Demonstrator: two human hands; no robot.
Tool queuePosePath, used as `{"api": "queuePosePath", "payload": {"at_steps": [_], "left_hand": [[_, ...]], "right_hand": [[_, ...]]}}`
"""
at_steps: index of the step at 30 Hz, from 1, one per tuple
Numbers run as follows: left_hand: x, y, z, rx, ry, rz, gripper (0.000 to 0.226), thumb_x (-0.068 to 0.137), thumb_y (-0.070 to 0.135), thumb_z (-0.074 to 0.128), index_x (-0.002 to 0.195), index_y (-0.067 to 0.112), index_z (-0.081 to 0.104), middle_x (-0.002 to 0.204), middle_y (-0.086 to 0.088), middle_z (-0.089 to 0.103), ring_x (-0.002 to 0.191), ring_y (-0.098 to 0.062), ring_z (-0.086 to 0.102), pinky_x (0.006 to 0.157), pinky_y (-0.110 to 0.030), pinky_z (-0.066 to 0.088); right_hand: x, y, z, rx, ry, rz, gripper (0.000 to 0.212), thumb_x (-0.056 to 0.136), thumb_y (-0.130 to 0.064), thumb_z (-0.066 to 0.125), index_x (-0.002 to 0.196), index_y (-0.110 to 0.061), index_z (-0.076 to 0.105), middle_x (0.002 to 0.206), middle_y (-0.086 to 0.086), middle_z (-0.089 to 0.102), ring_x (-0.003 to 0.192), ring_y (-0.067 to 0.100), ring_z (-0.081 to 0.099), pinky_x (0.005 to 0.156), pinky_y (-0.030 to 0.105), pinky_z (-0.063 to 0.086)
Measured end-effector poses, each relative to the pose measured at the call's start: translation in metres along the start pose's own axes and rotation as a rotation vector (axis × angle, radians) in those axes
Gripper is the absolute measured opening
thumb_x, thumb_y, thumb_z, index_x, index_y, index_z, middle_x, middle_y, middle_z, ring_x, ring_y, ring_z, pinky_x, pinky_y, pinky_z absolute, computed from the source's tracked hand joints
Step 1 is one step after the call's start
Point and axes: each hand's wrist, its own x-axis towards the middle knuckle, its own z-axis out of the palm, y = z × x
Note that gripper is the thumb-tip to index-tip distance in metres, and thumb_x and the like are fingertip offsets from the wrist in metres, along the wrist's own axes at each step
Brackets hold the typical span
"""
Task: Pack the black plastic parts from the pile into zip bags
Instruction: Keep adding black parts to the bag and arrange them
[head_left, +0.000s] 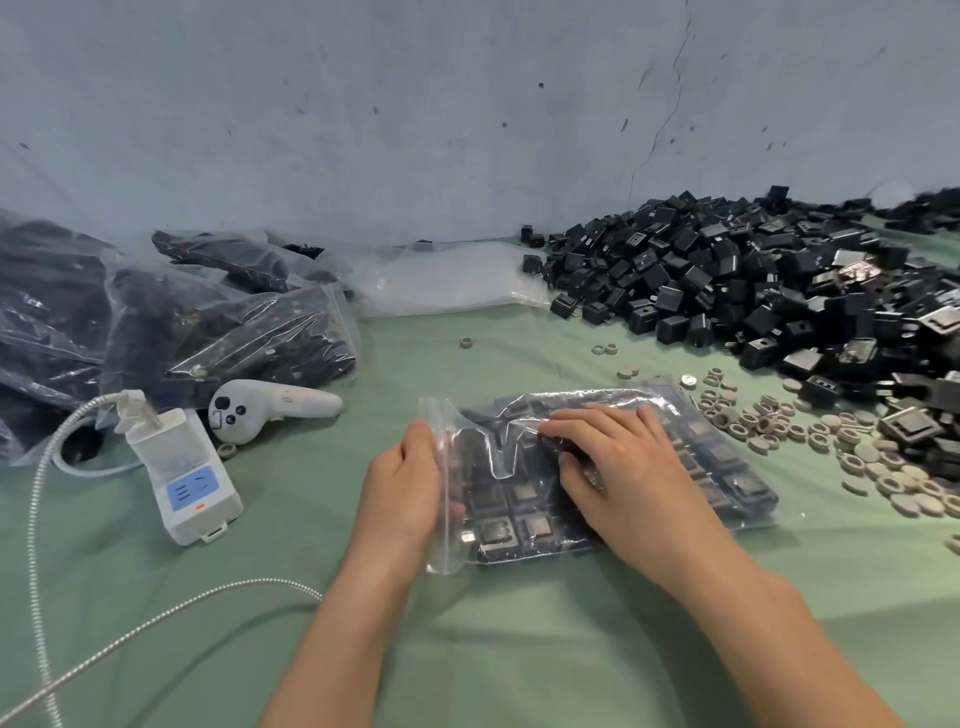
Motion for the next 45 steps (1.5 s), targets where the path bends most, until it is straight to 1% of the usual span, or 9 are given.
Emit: {"api": "queuePosePath", "payload": {"at_steps": [2, 5, 9, 16, 20, 26, 33, 40, 45], "left_hand": [[-0.001, 0.001, 0.000, 0.008, -0.049, 0.016, 0.049, 0.099, 0.051, 0.046, 0.081, 0.013, 0.070, 0.064, -0.003, 0.071, 0.051, -0.015, 0.066, 0.057, -0.027, 0.051], [-0.006, -0.001, -0.002, 0.080, -0.089, 0.106, 0.033, 0.096, 0.037, 0.061, 0.075, 0.012, 0.067, 0.060, 0.001, 0.065, 0.050, -0.006, 0.059, 0.050, -0.018, 0.048], [-0.008, -0.002, -0.005, 0.139, -0.074, 0.152, 0.037, 0.098, 0.030, 0.059, 0.075, 0.001, 0.062, 0.052, 0.005, 0.056, 0.046, -0.006, 0.050, 0.045, -0.015, 0.039], [-0.007, 0.000, -0.002, -0.042, -0.115, 0.050, 0.013, 0.100, 0.020, 0.055, 0.101, 0.013, 0.066, 0.089, 0.003, 0.077, 0.091, -0.028, 0.072, 0.085, -0.047, 0.057], [-0.006, 0.000, -0.001, -0.020, -0.159, 0.071, 0.012, 0.101, 0.021, 0.050, 0.107, 0.017, 0.060, 0.089, 0.006, 0.077, 0.082, -0.016, 0.072, 0.084, -0.043, 0.056], [-0.003, -0.001, 0.003, -0.100, -0.131, 0.013, 0.012, 0.101, 0.023, 0.052, 0.101, 0.015, 0.061, 0.086, -0.004, 0.077, 0.055, -0.010, 0.062, 0.055, -0.028, 0.047], [0.002, -0.001, 0.003, -0.180, -0.092, 0.017, 0.014, 0.093, 0.020, 0.061, 0.084, 0.013, 0.069, 0.074, 0.000, 0.075, 0.064, -0.014, 0.069, 0.057, -0.024, 0.054], [0.008, -0.002, 0.005, -0.244, -0.081, -0.028, 0.011, 0.097, 0.019, 0.060, 0.094, 0.012, 0.067, 0.083, 0.000, 0.077, 0.079, -0.010, 0.074, 0.067, -0.024, 0.055], [0.010, 0.005, 0.009, -0.385, -0.113, -0.035, 0.010, 0.099, 0.009, 0.053, 0.094, 0.006, 0.062, 0.077, 0.001, 0.077, 0.085, -0.019, 0.075, 0.064, -0.021, 0.058]], "right_hand": [[0.001, -0.002, 0.001, 0.009, -0.008, -0.020, 0.036, 0.101, -0.033, 0.043, 0.135, -0.037, 0.055, 0.139, -0.024, 0.050, 0.140, 0.006, 0.034, 0.125, 0.042, 0.007], [0.002, -0.007, 0.003, 0.022, -0.018, -0.051, 0.036, 0.101, -0.033, 0.045, 0.136, -0.037, 0.055, 0.139, -0.025, 0.051, 0.140, 0.004, 0.034, 0.124, 0.042, 0.010], [0.002, -0.014, 0.006, 0.052, -0.003, -0.085, 0.032, 0.101, -0.029, 0.047, 0.130, -0.034, 0.060, 0.136, -0.023, 0.054, 0.137, 0.005, 0.039, 0.124, 0.042, 0.012], [0.002, -0.019, 0.009, 0.071, 0.007, -0.108, 0.030, 0.101, -0.025, 0.049, 0.126, -0.033, 0.063, 0.134, -0.021, 0.056, 0.132, 0.006, 0.045, 0.123, 0.042, 0.015], [0.002, -0.020, 0.011, 0.069, 0.014, -0.124, 0.030, 0.100, -0.025, 0.050, 0.126, -0.034, 0.063, 0.133, -0.022, 0.057, 0.131, 0.005, 0.045, 0.123, 0.042, 0.018], [0.003, -0.021, 0.013, 0.072, 0.001, -0.147, 0.030, 0.100, -0.024, 0.050, 0.126, -0.033, 0.063, 0.132, -0.020, 0.057, 0.128, 0.005, 0.047, 0.123, 0.034, 0.017], [0.003, -0.015, 0.005, 0.098, 0.012, -0.106, 0.036, 0.099, -0.022, 0.048, 0.132, -0.033, 0.059, 0.138, -0.017, 0.053, 0.131, 0.005, 0.040, 0.122, 0.035, 0.019], [0.002, 0.030, -0.019, 0.011, 0.060, 0.277, 0.060, 0.090, 0.002, 0.047, 0.139, -0.033, 0.048, 0.148, -0.007, 0.042, 0.137, 0.019, 0.035, 0.121, 0.042, 0.024], [-0.003, 0.052, -0.023, 0.063, 0.038, 0.217, 0.056, 0.092, 0.001, 0.049, 0.140, -0.029, 0.051, 0.145, -0.011, 0.044, 0.131, 0.014, 0.038, 0.113, 0.036, 0.032]]}}
